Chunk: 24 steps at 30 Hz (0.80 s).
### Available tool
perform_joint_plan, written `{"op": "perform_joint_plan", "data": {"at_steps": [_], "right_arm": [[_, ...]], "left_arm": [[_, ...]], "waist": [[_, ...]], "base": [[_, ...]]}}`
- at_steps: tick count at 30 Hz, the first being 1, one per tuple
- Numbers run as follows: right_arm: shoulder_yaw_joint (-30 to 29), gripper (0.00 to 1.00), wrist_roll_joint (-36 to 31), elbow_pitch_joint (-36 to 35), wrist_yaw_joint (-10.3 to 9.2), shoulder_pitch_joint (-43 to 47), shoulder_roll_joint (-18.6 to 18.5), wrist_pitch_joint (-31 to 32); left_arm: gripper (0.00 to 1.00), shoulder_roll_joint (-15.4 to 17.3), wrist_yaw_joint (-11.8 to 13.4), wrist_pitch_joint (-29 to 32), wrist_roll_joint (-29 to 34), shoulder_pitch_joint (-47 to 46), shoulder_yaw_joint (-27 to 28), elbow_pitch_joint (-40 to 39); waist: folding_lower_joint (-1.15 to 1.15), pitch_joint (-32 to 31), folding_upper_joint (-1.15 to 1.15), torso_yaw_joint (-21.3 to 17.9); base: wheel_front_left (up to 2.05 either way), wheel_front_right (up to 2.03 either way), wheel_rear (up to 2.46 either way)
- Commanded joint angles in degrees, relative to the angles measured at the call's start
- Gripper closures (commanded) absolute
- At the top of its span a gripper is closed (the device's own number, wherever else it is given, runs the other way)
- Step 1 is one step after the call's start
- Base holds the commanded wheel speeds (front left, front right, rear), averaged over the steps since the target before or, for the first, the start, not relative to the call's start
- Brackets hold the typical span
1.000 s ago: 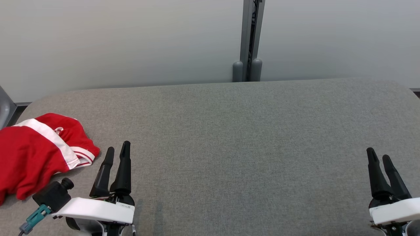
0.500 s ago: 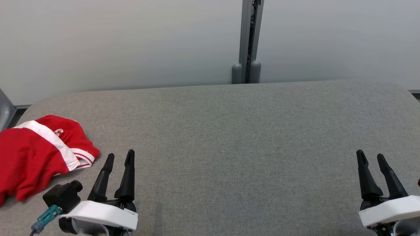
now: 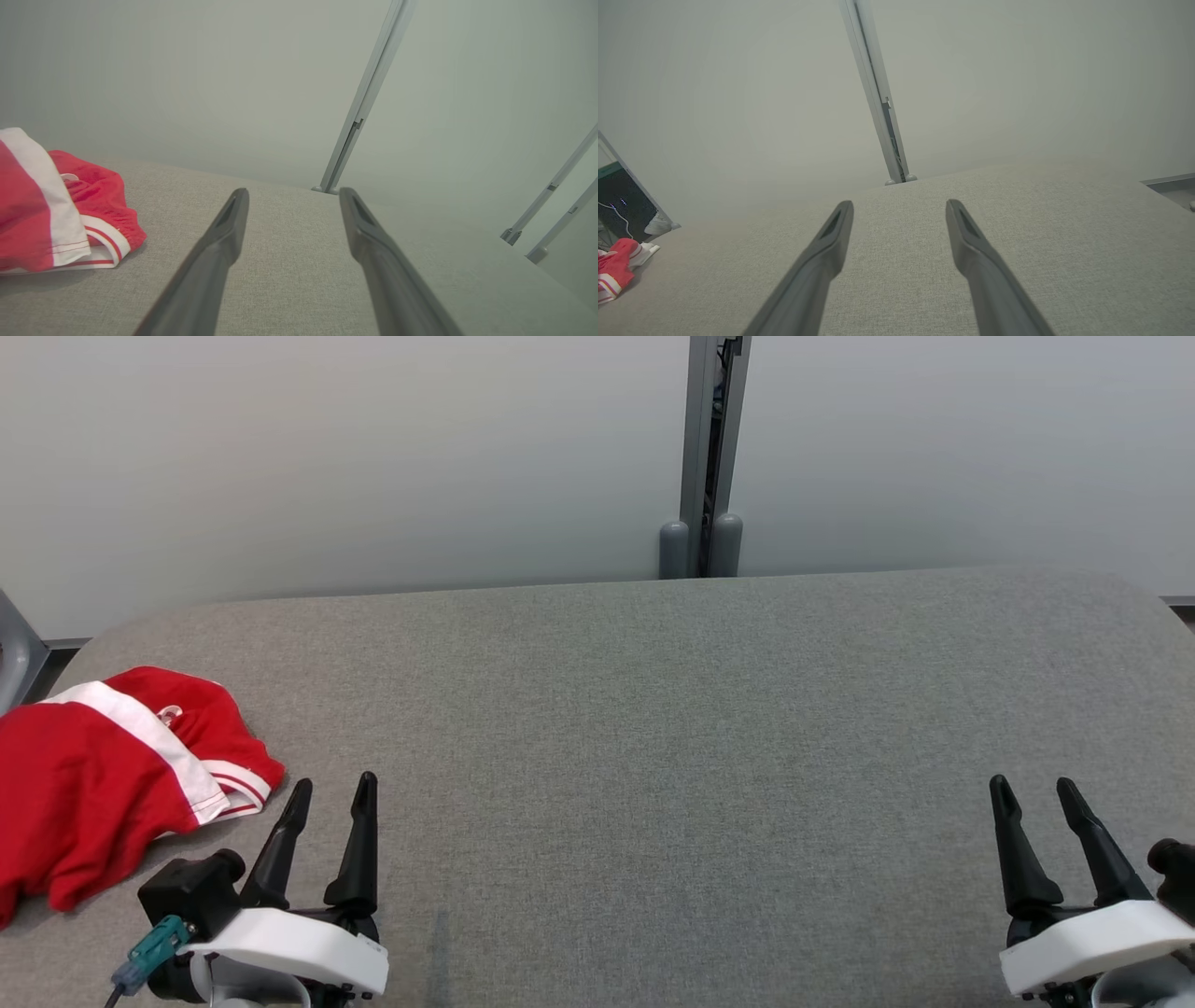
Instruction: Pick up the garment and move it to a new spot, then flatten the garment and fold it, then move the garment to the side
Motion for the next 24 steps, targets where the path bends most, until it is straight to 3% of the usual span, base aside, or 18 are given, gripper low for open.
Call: {"op": "perform_joint_plan", "data": {"at_steps": [1, 24], "right_arm": [[0.01, 0.0, -1.96, -0.19, 0.22, -0.98, -0.4, -0.88], [-0.42, 0.0, -12.88, 2.25, 0.26, -1.04, 1.21, -4.26]], "left_arm": [[0.0, 0.44, 0.37, -0.56, 1.88, -1.88, 0.44, 0.42], [0.0, 0.4, -0.02, -2.67, 10.75, -3.17, 2.34, 6.65]], "waist": [[0.0, -0.02, 0.0, 0.04], [0.0, -0.51, 0.0, 0.5]], "base": [[0.0, 0.0, 0.0], [0.0, 0.0, 0.0]]}}
